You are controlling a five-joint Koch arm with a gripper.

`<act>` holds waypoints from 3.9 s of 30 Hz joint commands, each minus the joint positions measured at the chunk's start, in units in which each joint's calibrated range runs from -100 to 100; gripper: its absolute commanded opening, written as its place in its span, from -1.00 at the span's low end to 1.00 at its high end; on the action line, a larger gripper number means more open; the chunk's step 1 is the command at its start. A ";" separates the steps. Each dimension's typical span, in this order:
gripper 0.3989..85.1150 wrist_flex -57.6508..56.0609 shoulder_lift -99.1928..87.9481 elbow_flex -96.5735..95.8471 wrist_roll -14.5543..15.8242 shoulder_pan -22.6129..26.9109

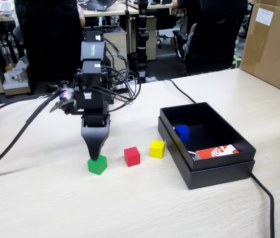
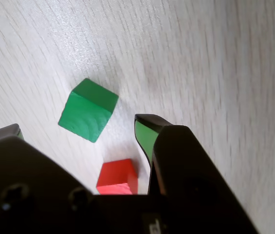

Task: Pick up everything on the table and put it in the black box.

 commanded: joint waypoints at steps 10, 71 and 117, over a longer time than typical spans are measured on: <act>-0.09 0.38 7.82 8.41 0.34 -0.49; -0.17 -4.89 6.67 15.75 7.91 25.98; -0.14 -4.54 11.60 15.57 -1.71 7.28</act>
